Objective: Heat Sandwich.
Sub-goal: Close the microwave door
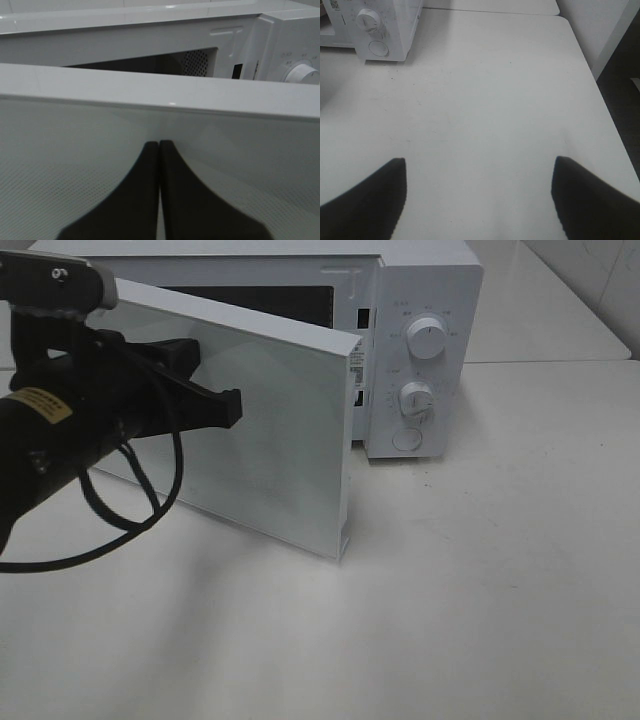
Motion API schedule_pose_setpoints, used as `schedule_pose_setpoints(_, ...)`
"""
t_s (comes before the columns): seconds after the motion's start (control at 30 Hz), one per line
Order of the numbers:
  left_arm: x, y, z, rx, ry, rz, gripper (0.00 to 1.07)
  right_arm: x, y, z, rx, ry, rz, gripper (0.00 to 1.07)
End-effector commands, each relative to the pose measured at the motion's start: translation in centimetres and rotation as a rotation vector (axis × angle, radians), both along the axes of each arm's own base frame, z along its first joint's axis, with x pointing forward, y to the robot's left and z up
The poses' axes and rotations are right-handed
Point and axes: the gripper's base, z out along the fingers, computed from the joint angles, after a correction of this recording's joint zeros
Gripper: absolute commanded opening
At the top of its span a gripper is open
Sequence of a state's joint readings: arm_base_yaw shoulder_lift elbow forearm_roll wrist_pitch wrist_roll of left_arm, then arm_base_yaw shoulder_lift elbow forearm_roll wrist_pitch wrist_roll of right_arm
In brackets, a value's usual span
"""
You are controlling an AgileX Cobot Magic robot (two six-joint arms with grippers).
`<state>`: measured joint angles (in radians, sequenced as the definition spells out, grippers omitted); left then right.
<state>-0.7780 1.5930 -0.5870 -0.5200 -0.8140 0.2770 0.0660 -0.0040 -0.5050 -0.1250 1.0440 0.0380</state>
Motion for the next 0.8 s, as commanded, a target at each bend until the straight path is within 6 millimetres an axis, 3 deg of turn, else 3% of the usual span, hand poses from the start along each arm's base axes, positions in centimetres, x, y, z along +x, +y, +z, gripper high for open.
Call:
schedule_pose_setpoints(0.03,0.7,-1.2,0.3,-0.025,-0.010,0.010,0.00,-0.4,0.0,0.0,0.008,-0.035,-0.007,0.76)
schedule_pose_setpoints(0.37,2.6,-5.0,0.5,-0.028,-0.024,-0.006,0.00,-0.4,0.0,0.0,0.008,-0.035,-0.007,0.76)
schedule_pose_setpoints(0.8,5.1,-7.3,-0.1,-0.021,-0.033,0.061,0.00,-0.4,0.0,0.0,0.008,-0.035,-0.007,0.76)
